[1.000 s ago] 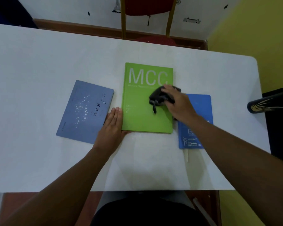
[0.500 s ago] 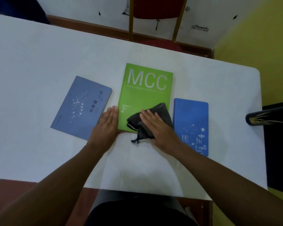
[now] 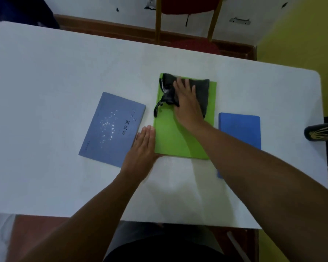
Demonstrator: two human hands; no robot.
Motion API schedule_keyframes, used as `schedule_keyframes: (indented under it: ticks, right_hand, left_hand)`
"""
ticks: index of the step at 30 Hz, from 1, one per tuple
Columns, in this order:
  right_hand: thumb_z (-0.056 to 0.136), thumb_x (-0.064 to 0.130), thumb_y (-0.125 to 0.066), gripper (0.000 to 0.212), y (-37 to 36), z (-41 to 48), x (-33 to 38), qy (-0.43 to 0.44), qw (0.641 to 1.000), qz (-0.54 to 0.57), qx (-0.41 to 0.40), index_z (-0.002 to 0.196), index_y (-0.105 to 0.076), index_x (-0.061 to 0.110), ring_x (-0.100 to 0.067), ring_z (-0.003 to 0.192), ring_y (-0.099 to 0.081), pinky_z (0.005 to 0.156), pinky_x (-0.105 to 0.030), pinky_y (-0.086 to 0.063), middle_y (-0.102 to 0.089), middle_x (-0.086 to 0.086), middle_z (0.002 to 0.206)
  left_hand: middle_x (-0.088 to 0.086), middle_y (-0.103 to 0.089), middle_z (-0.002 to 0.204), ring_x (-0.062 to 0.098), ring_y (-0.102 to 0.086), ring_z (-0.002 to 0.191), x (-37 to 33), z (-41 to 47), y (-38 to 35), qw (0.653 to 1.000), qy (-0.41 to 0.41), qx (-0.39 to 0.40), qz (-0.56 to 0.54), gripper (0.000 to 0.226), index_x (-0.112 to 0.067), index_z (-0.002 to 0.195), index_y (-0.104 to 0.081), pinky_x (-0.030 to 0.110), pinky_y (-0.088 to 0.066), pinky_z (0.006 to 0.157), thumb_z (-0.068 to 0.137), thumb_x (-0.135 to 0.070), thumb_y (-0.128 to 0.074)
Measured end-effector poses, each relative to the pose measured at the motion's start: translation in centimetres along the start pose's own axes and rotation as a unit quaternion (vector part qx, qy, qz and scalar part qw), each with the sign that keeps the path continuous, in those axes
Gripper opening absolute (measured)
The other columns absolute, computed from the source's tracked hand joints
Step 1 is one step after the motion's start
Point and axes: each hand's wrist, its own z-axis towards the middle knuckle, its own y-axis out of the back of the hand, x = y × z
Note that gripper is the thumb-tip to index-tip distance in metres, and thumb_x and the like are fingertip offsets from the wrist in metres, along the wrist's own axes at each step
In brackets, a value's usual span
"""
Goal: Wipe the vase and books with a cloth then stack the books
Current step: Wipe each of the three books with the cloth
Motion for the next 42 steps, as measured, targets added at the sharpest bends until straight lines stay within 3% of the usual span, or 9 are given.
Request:
schedule_keyframes:
  ticks: [5,8,11,14,19,22,30,38,42]
  right_hand:
    - [0.075,-0.01,-0.058,0.081,-2.6,-10.6,2.7,0.043,0.999,0.021,-0.006,0.153,-0.041,-0.002,-0.041,0.156,-0.023,0.129,-0.057,-0.015,-0.034,-0.018,0.165]
    - [0.076,-0.015,-0.053,0.079,-3.5,-13.3,4.3,-0.038,0.992,0.118,-0.04,0.152,-0.047,0.006,-0.034,0.158,-0.022,0.13,-0.053,-0.015,-0.037,-0.012,0.165]
    - [0.084,-0.016,-0.049,0.073,-3.3,-10.9,7.1,-0.187,0.94,0.258,-0.118,0.151,-0.05,0.013,-0.035,0.152,-0.037,0.123,-0.055,-0.035,-0.05,-0.013,0.157]
    - [0.085,-0.005,-0.049,0.062,-3.1,-7.1,10.5,-0.165,0.927,0.282,-0.183,0.146,-0.054,0.005,-0.035,0.137,-0.056,0.114,-0.051,-0.046,-0.062,-0.017,0.143]
    - [0.093,-0.001,-0.056,0.066,-6.7,-2.3,15.1,0.004,0.991,0.135,-0.004,0.156,-0.041,0.01,-0.036,0.156,-0.025,0.13,-0.052,-0.016,-0.036,-0.013,0.165]
    - [0.092,0.007,-0.061,0.076,-9.6,-3.4,15.8,0.106,0.992,0.02,0.069,0.161,-0.031,0.012,-0.033,0.161,-0.009,0.131,-0.05,0.001,-0.021,-0.007,0.172]
    - [0.08,0.004,-0.07,0.072,-7.3,-10.4,12.4,0.34,0.913,-0.016,0.223,0.149,-0.052,0.005,-0.036,0.153,-0.033,0.129,-0.052,-0.017,-0.046,-0.011,0.16]
    - [0.084,-0.018,-0.056,0.083,-4.2,-0.7,12.6,0.138,0.974,-0.005,0.182,0.16,-0.031,0.006,-0.031,0.161,-0.009,0.131,-0.044,-0.002,-0.018,-0.009,0.172]
    - [0.083,-0.012,-0.064,0.091,-6.8,-2.1,15.2,0.169,0.965,-0.026,0.199,0.162,-0.023,0.008,-0.032,0.161,-0.002,0.128,-0.043,0.006,-0.011,-0.009,0.173]
  left_hand:
    - [0.022,-0.019,0.165,0.034,-0.015,0.155,3.8,-1.1,1.5,0.989,-0.141,-0.021,0.025,0.079,0.005,0.156,-0.022,0.046,-0.016,0.127,0.103,-0.049,-0.046]
    - [0.015,-0.023,0.166,0.025,-0.017,0.156,7.2,-3.3,2.6,0.982,-0.181,-0.044,-0.035,0.066,-0.001,0.154,-0.032,0.04,-0.014,0.127,0.104,-0.042,-0.047]
    - [0.013,-0.025,0.165,0.023,-0.019,0.155,11.0,-5.8,3.5,0.989,-0.115,-0.067,-0.061,0.068,-0.006,0.153,-0.037,0.041,-0.016,0.127,0.101,-0.049,-0.046]
    - [0.013,-0.017,0.168,0.026,-0.014,0.156,14.3,-8.2,3.8,0.995,-0.01,-0.079,-0.055,0.083,-0.005,0.158,-0.025,0.043,-0.011,0.126,0.096,-0.055,-0.048]
    - [0.018,-0.012,0.167,0.03,-0.011,0.155,17.0,-10.1,2.9,0.997,0.064,-0.035,-0.014,0.088,0.001,0.159,-0.01,0.05,-0.018,0.125,0.098,-0.059,-0.032]
    - [0.019,-0.014,0.166,0.031,-0.013,0.155,17.5,-10.0,2.6,0.997,0.062,-0.026,-0.033,0.084,0.003,0.158,-0.014,0.05,-0.018,0.125,0.099,-0.056,-0.029]
    - [0.018,-0.019,0.166,0.031,-0.015,0.155,17.8,-10.1,3.0,0.998,0.032,-0.029,-0.045,0.074,0.002,0.157,-0.018,0.051,-0.02,0.125,0.102,-0.045,-0.027]
    - [0.014,-0.016,0.167,0.027,-0.012,0.155,17.8,-10.3,2.9,0.998,0.043,-0.029,-0.045,0.08,-0.002,0.159,-0.013,0.045,-0.015,0.126,0.101,-0.054,-0.027]
    - [0.016,-0.018,0.167,0.028,-0.014,0.155,17.6,-10.1,3.0,0.998,0.051,-0.025,-0.041,0.08,0.0,0.159,-0.016,0.046,-0.016,0.126,0.1,-0.054,-0.026]
